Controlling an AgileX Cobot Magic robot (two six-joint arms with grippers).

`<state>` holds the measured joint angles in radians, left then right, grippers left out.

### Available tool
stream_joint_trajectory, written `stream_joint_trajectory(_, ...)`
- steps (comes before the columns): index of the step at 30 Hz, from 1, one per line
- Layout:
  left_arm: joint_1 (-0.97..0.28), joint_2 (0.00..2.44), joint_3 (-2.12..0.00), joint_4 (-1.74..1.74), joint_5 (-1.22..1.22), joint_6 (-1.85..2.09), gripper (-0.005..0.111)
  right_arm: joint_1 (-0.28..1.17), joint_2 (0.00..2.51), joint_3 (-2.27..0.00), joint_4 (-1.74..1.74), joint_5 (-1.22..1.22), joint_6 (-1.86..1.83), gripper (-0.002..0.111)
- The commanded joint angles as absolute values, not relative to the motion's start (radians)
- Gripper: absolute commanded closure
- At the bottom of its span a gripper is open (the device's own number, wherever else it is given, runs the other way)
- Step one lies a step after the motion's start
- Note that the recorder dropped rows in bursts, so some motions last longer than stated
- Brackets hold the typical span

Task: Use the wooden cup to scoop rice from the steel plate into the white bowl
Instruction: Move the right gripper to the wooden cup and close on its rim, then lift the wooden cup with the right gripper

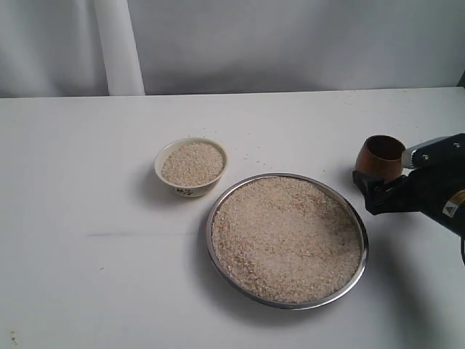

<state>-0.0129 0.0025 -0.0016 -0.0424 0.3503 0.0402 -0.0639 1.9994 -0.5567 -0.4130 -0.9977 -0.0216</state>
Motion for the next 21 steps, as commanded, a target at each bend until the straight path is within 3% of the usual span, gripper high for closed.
stream_joint_trajectory(1,-0.016,0.000,0.000,-0.042,0.345,0.036,0.107,-0.070,2.033,-0.639,-0.417,-0.947,-0.007,0.016)
stream_joint_trajectory(21,-0.016,0.000,0.000,-0.042,0.345,0.036,0.107,-0.070,2.189,-0.805,-0.440,-0.956,0.012,0.016)
